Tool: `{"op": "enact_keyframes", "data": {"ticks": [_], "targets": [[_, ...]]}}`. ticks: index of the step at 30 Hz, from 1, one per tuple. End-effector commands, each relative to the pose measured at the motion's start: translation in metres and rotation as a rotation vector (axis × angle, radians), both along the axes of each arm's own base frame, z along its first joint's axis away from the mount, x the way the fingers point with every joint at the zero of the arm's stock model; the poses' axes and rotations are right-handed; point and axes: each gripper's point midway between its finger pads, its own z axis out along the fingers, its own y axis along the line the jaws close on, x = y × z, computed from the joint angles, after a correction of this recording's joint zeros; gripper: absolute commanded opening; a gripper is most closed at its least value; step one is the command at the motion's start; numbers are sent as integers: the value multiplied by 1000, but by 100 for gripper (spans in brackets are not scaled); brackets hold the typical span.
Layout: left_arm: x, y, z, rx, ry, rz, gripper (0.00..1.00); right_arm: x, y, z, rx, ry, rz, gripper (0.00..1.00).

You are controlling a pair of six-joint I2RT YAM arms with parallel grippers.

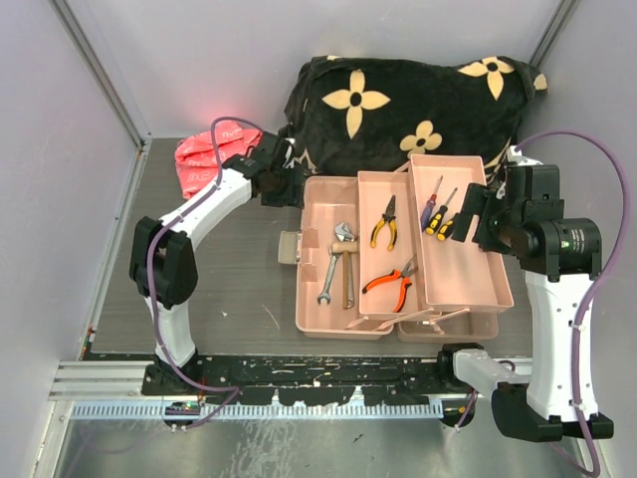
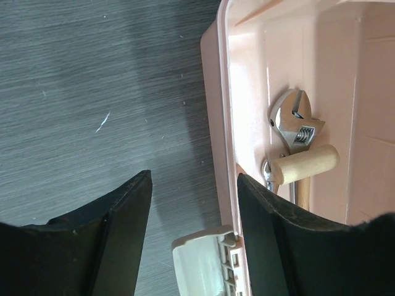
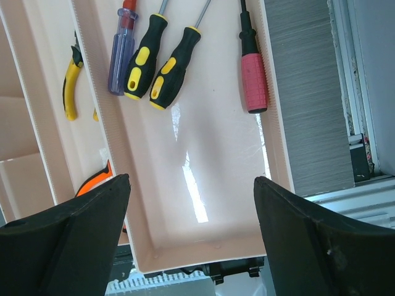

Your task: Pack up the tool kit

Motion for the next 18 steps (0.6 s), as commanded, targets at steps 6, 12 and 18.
{"op": "enact_keyframes", "data": {"ticks": [6,12,18], "targets": [[15,-25,-7,-84,16,-22,60,5,-5,10,-29,-34,-8,87],[14,-40,-34,-84,65,-43,56,7,-7,10,-39,-23,-10,88],[20,-27,-46,2,57,-56,2,7,-10,10,-46,-23,-28,88]]}}
